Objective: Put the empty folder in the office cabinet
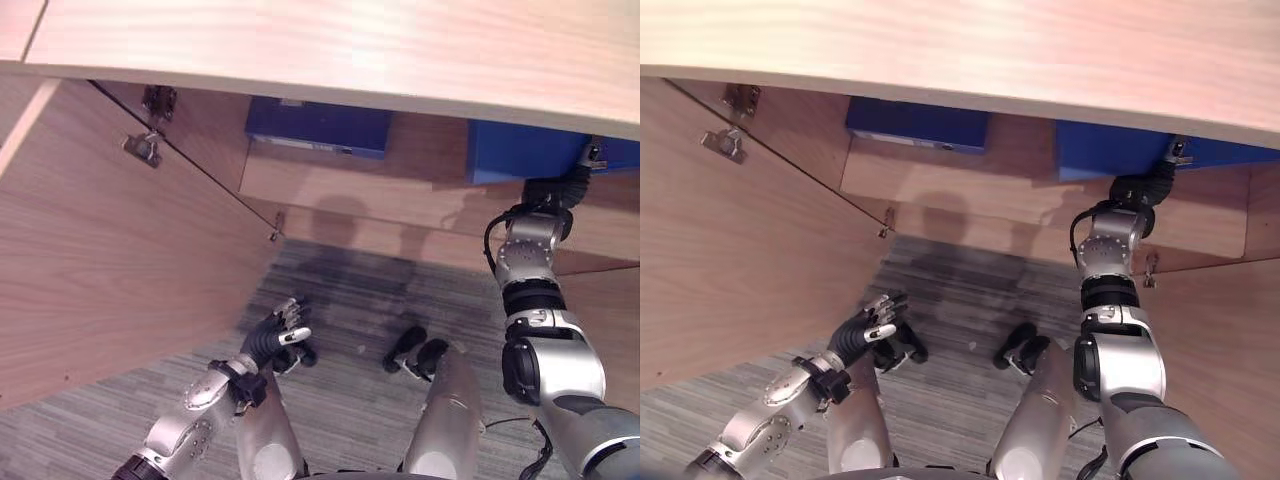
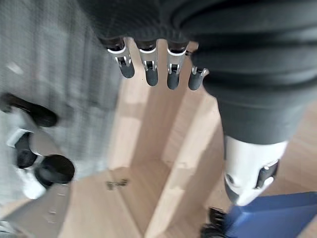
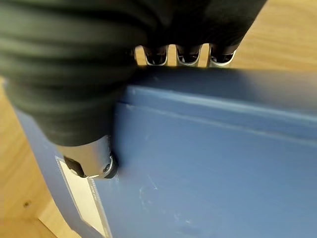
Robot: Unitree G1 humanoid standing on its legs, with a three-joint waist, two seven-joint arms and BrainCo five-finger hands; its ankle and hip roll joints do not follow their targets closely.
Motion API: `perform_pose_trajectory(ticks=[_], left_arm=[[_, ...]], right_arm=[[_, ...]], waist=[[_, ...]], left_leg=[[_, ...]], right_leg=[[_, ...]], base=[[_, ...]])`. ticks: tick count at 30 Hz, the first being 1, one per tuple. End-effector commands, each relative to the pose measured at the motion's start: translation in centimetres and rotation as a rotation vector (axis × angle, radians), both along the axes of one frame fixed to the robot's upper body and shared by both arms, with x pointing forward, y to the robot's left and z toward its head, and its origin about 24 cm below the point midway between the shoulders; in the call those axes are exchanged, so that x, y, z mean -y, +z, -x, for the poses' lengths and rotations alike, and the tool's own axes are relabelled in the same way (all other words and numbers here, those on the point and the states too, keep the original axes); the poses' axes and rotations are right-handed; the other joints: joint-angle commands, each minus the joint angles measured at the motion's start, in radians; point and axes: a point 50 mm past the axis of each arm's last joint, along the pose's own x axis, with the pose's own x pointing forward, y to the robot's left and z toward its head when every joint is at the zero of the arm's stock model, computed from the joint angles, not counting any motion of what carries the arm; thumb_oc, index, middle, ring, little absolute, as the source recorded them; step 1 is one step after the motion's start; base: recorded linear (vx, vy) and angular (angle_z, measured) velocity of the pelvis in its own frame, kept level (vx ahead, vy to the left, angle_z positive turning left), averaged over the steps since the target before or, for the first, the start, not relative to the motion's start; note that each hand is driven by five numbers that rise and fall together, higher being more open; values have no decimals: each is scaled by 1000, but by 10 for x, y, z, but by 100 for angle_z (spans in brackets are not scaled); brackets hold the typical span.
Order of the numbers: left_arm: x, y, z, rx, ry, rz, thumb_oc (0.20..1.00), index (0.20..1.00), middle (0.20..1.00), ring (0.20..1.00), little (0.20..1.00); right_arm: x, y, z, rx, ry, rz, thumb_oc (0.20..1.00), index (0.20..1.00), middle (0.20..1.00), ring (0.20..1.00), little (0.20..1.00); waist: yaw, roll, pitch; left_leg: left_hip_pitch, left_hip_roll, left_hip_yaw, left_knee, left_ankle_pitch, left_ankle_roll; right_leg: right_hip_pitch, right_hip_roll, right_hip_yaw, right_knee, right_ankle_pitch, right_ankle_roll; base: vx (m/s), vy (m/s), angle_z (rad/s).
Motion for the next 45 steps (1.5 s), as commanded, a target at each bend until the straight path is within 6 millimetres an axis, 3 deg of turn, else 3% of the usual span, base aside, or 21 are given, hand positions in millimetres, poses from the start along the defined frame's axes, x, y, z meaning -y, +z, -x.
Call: perform_pose_trajectory(ticks=[1,10,17,20,31,37,38,41,45], left_arm=[[2,11,7,37,8,53,1000,1000,1000,1000,1000],[5,14,7,15,24,70,1000,1000,1000,1000,1000],[8,22,7,22,-30,52,1000,1000,1000,1000,1000],[6,25,5,32,-22,40,1000,1000,1000,1000,1000],[-5,22,3,20,53,22,1000,1000,1000,1000,1000],[-6,21,2,14,62,11,1000,1000,1000,1000,1000],[-6,20,3,14,62,11,1000,1000,1000,1000,1000],[-6,21,2,20,56,12,1000,1000,1000,1000,1000],[-9,19,2,17,76,7,1000,1000,1000,1000,1000]], right_arm=[[8,38,10,191,-71,5,200,200,200,200,200],[20,41,-1,88,-131,-163,200,200,200,200,200],[51,64,-3,-44,-169,-184,200,200,200,200,200],[57,83,0,-18,-172,-163,200,200,200,200,200],[63,92,4,3,-192,-146,200,200,200,200,200],[56,85,0,-17,-167,-142,200,200,200,200,200],[56,85,0,-17,-166,-142,1000,1000,1000,1000,1000],[47,87,-4,49,-124,-142,1000,1000,1000,1000,1000],[47,74,-3,68,-135,-206,1000,1000,1000,1000,1000]], waist=[[26,6,-48],[64,38,-55],[104,62,-58],[118,71,-68],[122,70,-68],[119,71,-53],[118,71,-52],[120,74,-50],[117,76,-47]], left_leg=[[-18,73,-97,77,-84,-81],[-109,118,-168,228,-159,-72],[-184,106,-207,262,-165,-67],[-224,96,-219,267,-163,-62],[-260,79,-229,276,-169,-57],[-261,74,-226,280,-170,-56],[-260,74,-225,281,-171,-56],[-260,72,-226,287,-173,-56],[-255,71,-224,294,-177,-58]], right_leg=[[69,-44,-30,11,-57,71],[2,-84,-15,154,-128,57],[-33,-114,-30,204,-150,53],[-54,-135,-46,227,-159,51],[-64,-164,-62,254,-164,55],[-64,-177,-54,258,-156,61],[-64,-177,-54,258,-156,61],[-63,-184,-52,262,-157,64],[-56,-193,-52,266,-159,68]], base=[[48,-30,5],[31,-21,2],[-8,-7,5],[0,-1,18],[5,0,4],[0,11,2],[0,0,0],[0,0,0],[3,5,2]])
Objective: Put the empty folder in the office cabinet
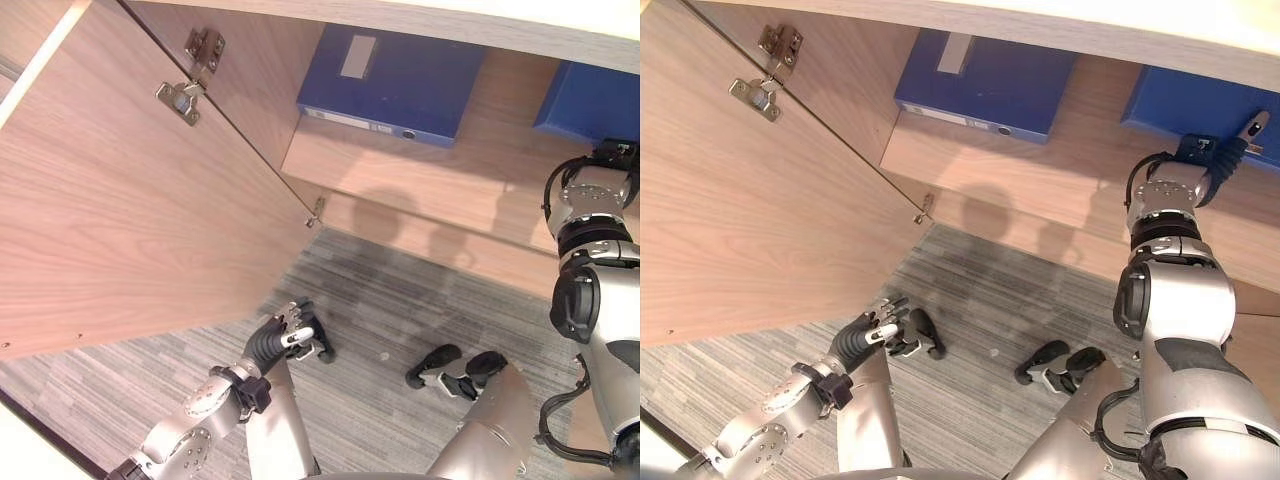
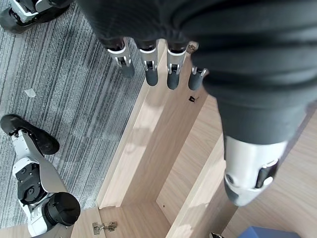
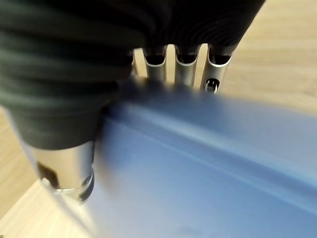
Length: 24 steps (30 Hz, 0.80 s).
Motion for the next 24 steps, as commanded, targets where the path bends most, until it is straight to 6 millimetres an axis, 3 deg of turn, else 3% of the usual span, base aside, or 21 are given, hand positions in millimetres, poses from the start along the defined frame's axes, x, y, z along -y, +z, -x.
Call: perform_pose_trajectory(ticks=[1,7,12,13,14,15,19,22,24], left_arm=[[-11,21,-15,110,40,7,1000,1000,1000,1000,1000],[-11,21,-14,109,41,9,1000,1000,1000,1000,1000],[-14,18,-13,95,50,2,1000,1000,1000,1000,1000],[-15,16,-13,90,57,0,1000,1000,1000,1000,1000],[-18,15,-12,81,56,-13,1000,1000,1000,1000,1000],[-18,14,-12,80,55,-9,1000,1000,1000,1000,1000],[-25,16,-8,84,-8,-61,1000,1000,1000,1000,1000],[-25,18,-6,87,-22,-58,1000,1000,1000,1000,1000],[-26,16,1,59,-75,-68,1000,1000,1000,1000,1000]], right_arm=[[0,26,4,172,-23,54,1000,1000,1000,1000,1000],[-8,25,2,194,-4,58,1000,1000,1000,1000,1000],[-15,12,-2,164,20,53,1000,1000,1000,1000,1000],[-12,9,-1,122,23,86,1000,1000,1000,1000,1000],[-3,-4,-1,-51,54,202,1000,1000,1000,1000,1000],[-2,-2,-1,-59,57,209,1000,1000,1000,1000,1000],[7,-19,-3,-448,281,647,1000,1000,1000,1000,1000],[10,-20,-2,-499,315,703,1000,1000,1000,1000,1000],[25,-32,8,-672,395,863,1000,1000,1000,1000,1000]], waist=[[2,-2,27],[0,-5,36],[-2,-3,42],[-4,-4,43],[-5,-12,46],[-5,-9,45],[-3,-30,57],[-7,-28,61],[-4,-32,63]], left_leg=[[5,32,-77,49,-90,-80],[9,32,-77,50,-90,-82],[9,28,-77,50,-85,-84],[9,27,-78,50,-84,-84],[5,28,-80,50,-82,-84],[5,28,-80,50,-82,-84],[-6,34,-81,51,-79,-82],[-8,36,-80,50,-77,-83],[-6,38,-81,45,-74,-85]], right_leg=[[86,-90,-40,19,-32,87],[91,-94,-35,17,-28,90],[95,-99,-35,17,-25,92],[95,-100,-34,17,-24,92],[94,-102,-33,16,-20,91],[93,-102,-32,16,-20,91],[85,-105,-29,13,-13,83],[84,-104,-29,11,-10,83],[84,-107,-30,7,-6,83]], base=[[9,18,8],[1,3,1],[0,0,0],[0,0,0],[0,0,0],[0,0,0],[-18,-7,0],[-11,-4,0],[-6,-6,-3]])
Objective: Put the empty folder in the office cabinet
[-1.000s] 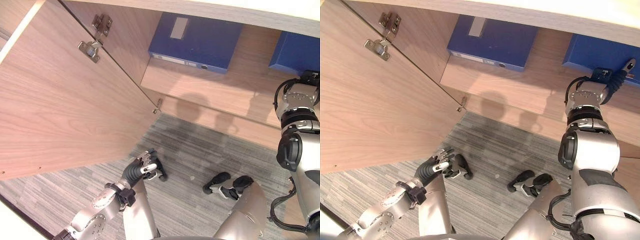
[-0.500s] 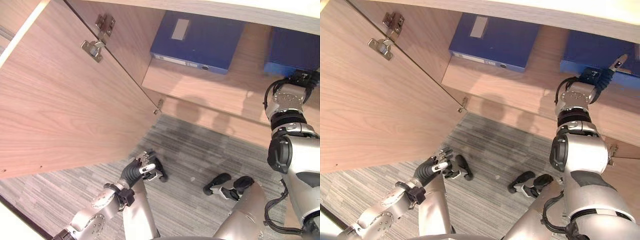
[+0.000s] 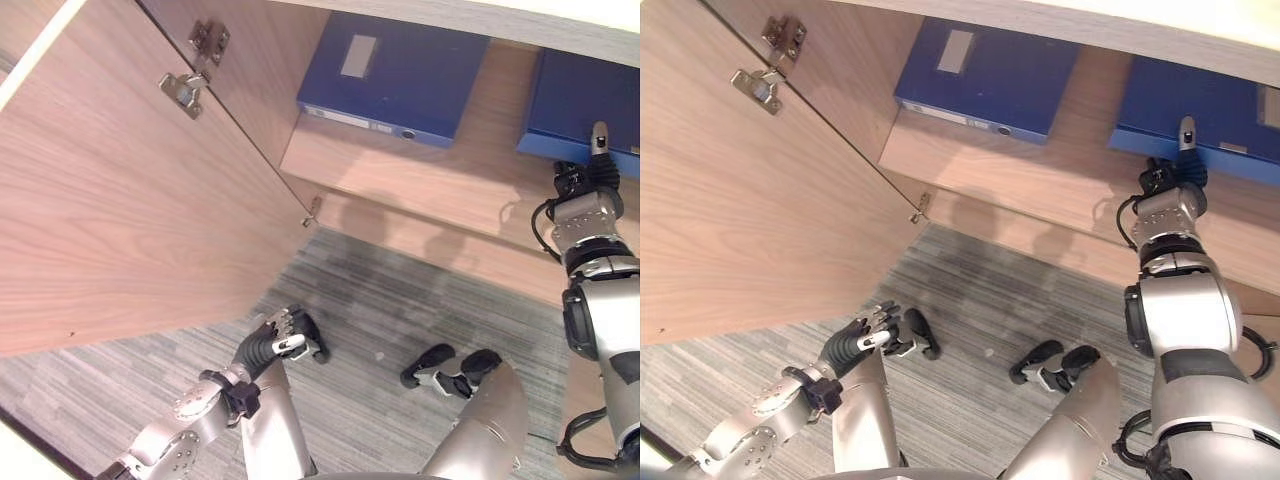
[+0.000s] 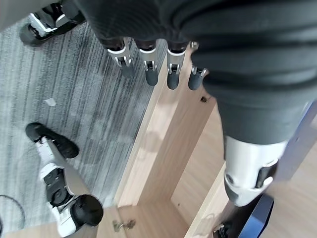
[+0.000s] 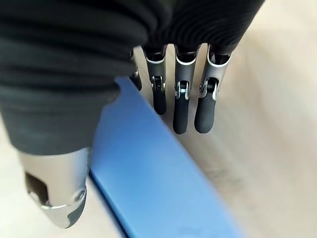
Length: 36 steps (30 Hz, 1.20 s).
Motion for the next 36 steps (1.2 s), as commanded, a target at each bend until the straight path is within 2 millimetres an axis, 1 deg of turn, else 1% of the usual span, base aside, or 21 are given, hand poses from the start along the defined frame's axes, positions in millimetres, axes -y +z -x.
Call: perform_pose_trajectory(ticks=[1,2,6,8,9,11,12,13,19,20,21,22,23,24,25,26,29,30,32,33,36], left_arm=[[-7,23,-7,97,-56,-6,1000,1000,1000,1000,1000],[-10,22,-4,86,-71,-23,1000,1000,1000,1000,1000],[-15,19,5,52,-127,-52,1000,1000,1000,1000,1000],[-17,19,9,50,-143,-55,1000,1000,1000,1000,1000],[-17,19,9,49,-144,-54,1000,1000,1000,1000,1000],[-19,20,13,59,-156,-51,1000,1000,1000,1000,1000],[-19,20,13,59,-156,-51,1000,1000,1000,1000,1000],[-20,22,13,72,-162,-54,1000,1000,1000,1000,1000],[-21,26,11,115,-168,-48,1000,1000,1000,1000,1000],[-20,27,9,127,-168,-47,1000,1000,1000,1000,1000],[-21,29,5,157,-161,-60,1000,1000,1000,1000,1000],[-21,29,5,157,-160,-59,1000,1000,1000,1000,1000],[-20,31,1,183,-151,-61,1000,1000,1000,1000,1000],[-20,33,-1,199,-143,-63,1000,1000,1000,1000,1000],[-19,36,-6,225,-141,-60,1000,1000,1000,1000,1000],[-18,37,-8,235,-147,-63,1000,1000,1000,1000,1000],[-15,40,-14,264,-156,-67,1000,1000,1000,1000,1000],[-15,42,-19,278,-160,-68,1000,1000,1000,1000,1000],[-16,42,-20,280,-155,-76,1000,1000,1000,1000,1000],[-16,42,-22,285,-148,-76,1000,1000,1000,1000,1000],[-16,39,-23,280,-151,-81,1000,1000,1000,1000,1000]], right_arm=[[17,4,10,-152,109,226,1000,1000,1000,1000,1000],[26,-1,17,-277,138,335,1000,1000,1000,1000,1000],[49,-2,35,-587,245,693,1000,1000,1000,1000,1000],[56,1,40,-667,290,797,1000,1000,1000,1000,1000],[56,1,41,-670,294,800,1000,1000,1000,1000,1000],[55,3,40,-754,399,947,1000,1000,1000,1000,1000],[55,3,40,-755,399,947,1000,1000,1000,1000,1000],[50,3,38,-806,492,1052,1000,1000,1000,1000,1000],[43,1,38,-936,652,1244,1000,1000,1000,1000,1000],[37,-4,36,-962,699,1282,1000,1000,1000,1000,1000],[13,-20,29,-996,864,1390,1000,1000,1000,1000,1000],[13,-20,29,-999,865,1391,1000,1000,1000,1000,1000],[-15,-33,24,-994,1020,1508,1000,1000,1000,1000,1000],[-28,-36,22,-976,1079,1554,1000,1000,1000,1000,1000],[-51,-43,20,-946,1187,1631,1000,1000,1000,1000,1000],[-62,-46,20,-929,1243,1666,1000,1000,1000,1000,1000],[-83,-55,21,-895,1343,1705,1000,1000,1000,1000,1000],[-97,-61,23,-874,1416,1739,1000,1000,1000,1000,1000],[-104,-61,24,-850,1440,1756,1000,1000,1000,1000,1000],[-116,-68,27,-822,1503,1767,1000,1000,1000,1000,1000],[-125,-75,31,-811,1564,1761,1000,1000,1000,1000,1000]], waist=[[39,1,51],[41,0,50],[47,-3,51],[45,-2,51],[43,-1,50],[44,-2,50],[43,-1,50],[45,-7,51],[41,-14,64],[38,-16,68],[33,-24,73],[31,-24,74],[29,-32,77],[30,-35,78],[35,-42,76],[37,-44,73],[42,-52,62],[47,-67,53],[48,-70,52],[47,-78,45],[45,-84,32]], left_leg=[[-6,48,-72,24,-57,-86],[-8,50,-74,24,-56,-87],[-7,48,-79,22,-54,-89],[-3,50,-78,19,-52,-93],[-3,50,-78,18,-52,-93],[4,54,-79,13,-48,-101],[4,54,-79,13,-48,-101],[9,57,-76,10,-45,-107],[37,55,-66,-17,-28,-119],[46,56,-62,-28,-20,-123],[66,60,-52,-52,-5,-132],[71,59,-50,-56,-3,-133],[100,57,-36,-92,19,-144],[116,55,-29,-113,31,-148],[149,48,-15,-160,55,-156],[169,42,-5,-185,67,-158],[219,26,17,-248,97,-166],[284,5,40,-335,145,-176],[318,2,49,-377,167,-178],[370,-6,61,-438,199,-179],[434,-24,72,-522,235,-183]], right_leg=[[78,-91,-36,-5,-1,73],[80,-93,-38,-5,-1,74],[93,-103,-52,0,0,78],[104,-106,-62,-3,0,83],[106,-106,-63,-3,0,83],[120,-112,-75,-8,3,92],[121,-112,-76,-8,3,92],[132,-114,-81,-13,7,100],[158,-116,-82,-44,33,119],[166,-114,-84,-57,42,122],[178,-109,-92,-78,55,128],[181,-108,-93,-81,57,128],[198,-92,-100,-117,73,134],[207,-84,-103,-138,85,138],[229,-64,-111,-188,109,148],[241,-54,-116,-208,122,151],[271,-25,-125,-275,154,164],[321,23,-136,-368,195,176],[343,50,-143,-411,214,178],[378,92,-150,-478,241,183],[419,133,-158,-551,273,191]], base=[[0,0,0],[0,0,0],[0,0,0],[0,0,0],[0,0,0],[0,0,0],[0,0,0],[0,0,0],[0,0,0],[0,0,0],[0,0,0],[-27,-27,-5],[-33,-22,-7],[-55,-38,-15],[-44,-31,-13],[-38,-34,-14],[-35,-52,-15],[-44,-76,0],[-45,-60,-5],[-35,-57,-19],[-10,-47,-21]])
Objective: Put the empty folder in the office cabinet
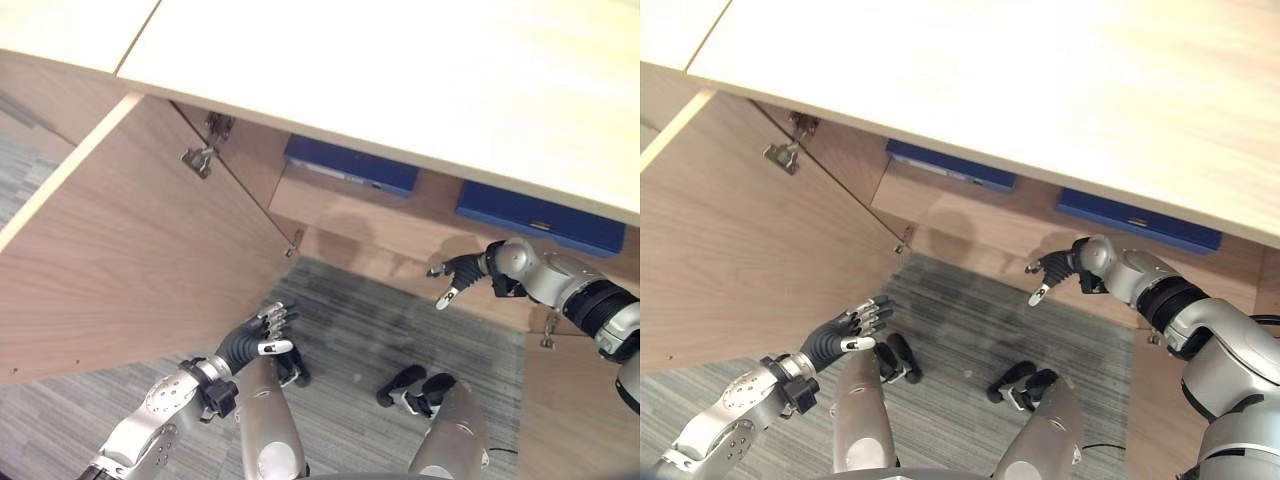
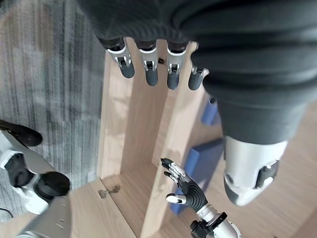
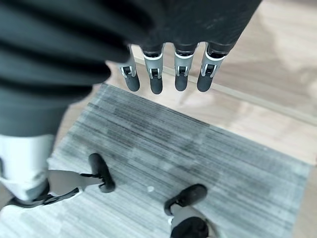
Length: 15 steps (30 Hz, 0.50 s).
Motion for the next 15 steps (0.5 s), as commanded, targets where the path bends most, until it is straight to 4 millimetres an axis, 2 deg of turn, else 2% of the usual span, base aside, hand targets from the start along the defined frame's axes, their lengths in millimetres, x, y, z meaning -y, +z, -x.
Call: perform_pose_trajectory(ticks=[1,4,7,9,10,12,13,14,15], left_arm=[[2,20,-12,121,-25,-2,1000,1000,1000,1000,1000],[3,17,-13,114,-24,-8,1000,1000,1000,1000,1000],[7,7,-14,84,-25,-3,1000,1000,1000,1000,1000],[10,-3,-14,47,-31,-9,1000,1000,1000,1000,1000],[13,-8,-13,31,-41,-7,1000,1000,1000,1000,1000],[14,-19,-8,-11,-44,-13,1000,1000,1000,1000,1000],[16,-23,-8,-22,-43,-11,1000,1000,1000,1000,1000],[20,-28,-6,-37,-45,-1,1000,1000,1000,1000,1000],[22,-30,-4,-48,-50,2,1000,1000,1000,1000,1000]], right_arm=[[-6,11,-4,14,19,-11,1000,1000,1000,1000,1000],[-16,-1,-1,-20,37,-36,1000,1000,1000,1000,1000],[-29,-31,8,-107,15,-112,1000,1000,1000,1000,1000],[-36,-67,18,-186,-83,-207,1000,1000,1000,1000,1000],[-40,-83,21,-215,-143,-258,1000,1000,1000,1000,1000],[-54,-117,32,-253,-262,-364,1000,1000,1000,1000,1000],[-61,-127,36,-259,-324,-431,1000,1000,1000,1000,1000],[-67,-149,47,-265,-458,-511,1000,1000,1000,1000,1000],[-69,-159,55,-273,-519,-535,1000,1000,1000,1000,1000]], waist=[[29,-15,46],[26,-19,36],[26,-25,15],[28,-27,-20],[31,-24,-40],[41,-30,-80],[42,-30,-101],[47,-31,-121],[47,-31,-124]], left_leg=[[22,15,-58,-80,68,-89],[82,-1,-46,-154,105,-95],[147,-22,-41,-259,174,-115],[205,-27,-35,-372,260,-134],[226,-30,-33,-412,282,-144],[283,-29,-26,-501,374,-172],[310,-36,-18,-525,365,-170],[353,-54,3,-498,320,-147],[368,-50,19,-453,294,-139]], right_leg=[[47,-44,-2,-136,131,163],[92,-4,-8,-206,161,170],[162,60,-15,-320,196,170],[228,140,-26,-459,232,162],[254,171,-22,-512,246,164],[325,256,-13,-667,283,157],[356,275,-10,-719,293,157],[411,293,-3,-770,299,153],[438,291,-9,-776,292,148]], base=[[-13,-37,-7],[-14,-31,-6],[-16,-82,-7],[4,-143,-2],[47,-145,-3],[37,-129,-7],[25,-98,-20],[41,-65,-20],[31,-38,-22]])
